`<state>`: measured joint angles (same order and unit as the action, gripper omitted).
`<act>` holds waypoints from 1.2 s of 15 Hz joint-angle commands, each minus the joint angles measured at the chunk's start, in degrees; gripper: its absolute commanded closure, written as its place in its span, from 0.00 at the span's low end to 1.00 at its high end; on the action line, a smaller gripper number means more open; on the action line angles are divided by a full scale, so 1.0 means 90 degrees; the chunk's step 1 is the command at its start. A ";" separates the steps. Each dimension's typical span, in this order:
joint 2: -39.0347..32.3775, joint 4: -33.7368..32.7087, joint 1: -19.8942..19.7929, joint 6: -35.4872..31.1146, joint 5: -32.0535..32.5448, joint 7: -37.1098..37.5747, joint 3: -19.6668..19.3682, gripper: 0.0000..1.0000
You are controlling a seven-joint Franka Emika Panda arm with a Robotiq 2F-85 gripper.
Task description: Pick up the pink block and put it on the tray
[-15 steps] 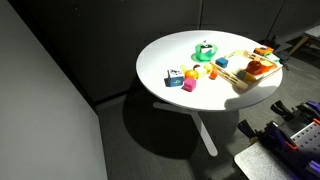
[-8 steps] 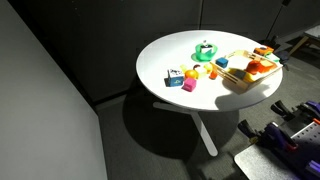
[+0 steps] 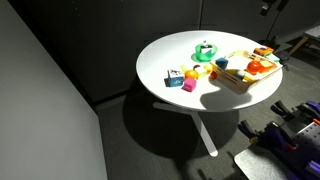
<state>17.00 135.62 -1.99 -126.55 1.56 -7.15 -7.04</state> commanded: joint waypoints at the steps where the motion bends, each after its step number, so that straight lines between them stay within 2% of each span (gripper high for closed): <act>1: -0.0453 -0.0505 0.0127 0.0488 -0.0438 -0.0194 0.0086 0.00; 6: -0.1042 -0.0831 0.0212 0.0659 -0.0588 -0.0050 0.0326 0.00; 13: -0.1765 -0.0830 0.0316 0.0028 -0.0562 0.0039 0.0696 0.00; 18: -0.1892 -0.0691 0.0303 -0.0193 -0.0474 0.0091 0.0799 0.00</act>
<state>-0.05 129.51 0.91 -128.47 -2.72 -6.36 -0.03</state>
